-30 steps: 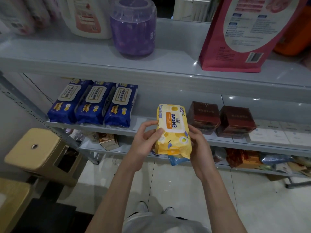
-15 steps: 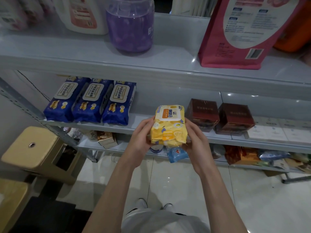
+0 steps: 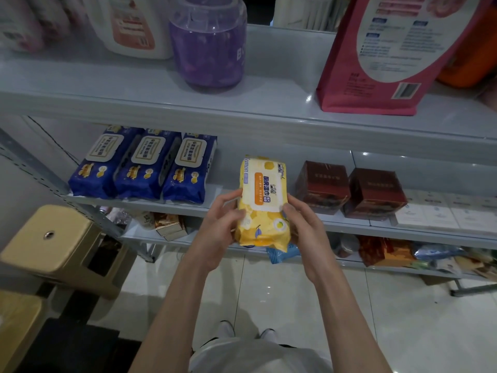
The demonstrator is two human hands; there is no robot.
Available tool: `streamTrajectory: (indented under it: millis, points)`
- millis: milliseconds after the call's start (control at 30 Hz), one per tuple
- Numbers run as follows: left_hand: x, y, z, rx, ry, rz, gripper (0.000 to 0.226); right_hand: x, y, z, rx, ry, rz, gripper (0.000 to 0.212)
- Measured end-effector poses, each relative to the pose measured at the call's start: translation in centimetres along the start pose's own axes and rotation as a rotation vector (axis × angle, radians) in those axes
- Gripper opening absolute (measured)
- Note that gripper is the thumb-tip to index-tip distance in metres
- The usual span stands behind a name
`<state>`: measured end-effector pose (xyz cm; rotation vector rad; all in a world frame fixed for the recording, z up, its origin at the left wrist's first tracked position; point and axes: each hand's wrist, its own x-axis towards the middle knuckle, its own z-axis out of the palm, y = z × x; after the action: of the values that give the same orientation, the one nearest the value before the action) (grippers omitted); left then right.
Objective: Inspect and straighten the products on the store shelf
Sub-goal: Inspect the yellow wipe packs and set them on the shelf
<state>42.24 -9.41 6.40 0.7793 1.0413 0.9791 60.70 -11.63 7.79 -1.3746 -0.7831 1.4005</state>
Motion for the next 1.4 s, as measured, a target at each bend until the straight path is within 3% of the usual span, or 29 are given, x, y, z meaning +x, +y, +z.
streamTrajectory:
  millis: [167,233,300,367,500,633,767,900,1100,1400]
  points:
    - [-0.4,0.3,0.1,0.118,-0.006,0.061,0.068,0.2,0.1,0.3,-0.081,0.032,0.001,0.023]
    - [-0.5,0.4,0.1,0.138,-0.046,0.05,0.072,0.3,0.2,0.5,-0.084,0.05,0.007,0.041]
    - [-0.7,0.5,0.3,0.144,-0.097,0.046,0.058,0.3,0.5,0.7,-0.076,0.072,0.015,0.07]
    - [-0.7,0.6,0.7,0.175,-0.08,0.056,0.041,0.2,0.6,0.5,-0.102,0.075,0.012,0.085]
    - [-0.5,-0.1,1.1,0.225,-0.041,0.107,0.035,0.4,0.9,0.3,-0.114,0.076,0.044,0.07]
    - [-0.3,-0.4,0.9,0.243,-0.061,0.116,0.051,0.5,1.5,0.2,-0.047,0.087,0.074,0.059]
    - [0.1,-0.5,0.6,0.216,-0.081,0.007,0.074,0.4,2.0,0.1,0.024,0.069,0.052,0.048]
    - [-0.2,-0.6,0.5,0.238,-0.154,-0.01,0.071,0.2,2.2,-0.1,0.054,0.002,0.023,0.038]
    - [-0.3,-0.6,0.7,0.185,-0.093,0.063,0.061,0.5,1.9,-0.5,-0.026,-0.081,-0.047,0.042]
    - [-0.1,-1.0,0.6,0.207,-0.064,0.103,0.074,0.7,2.4,-0.8,0.03,-0.138,-0.107,0.049]
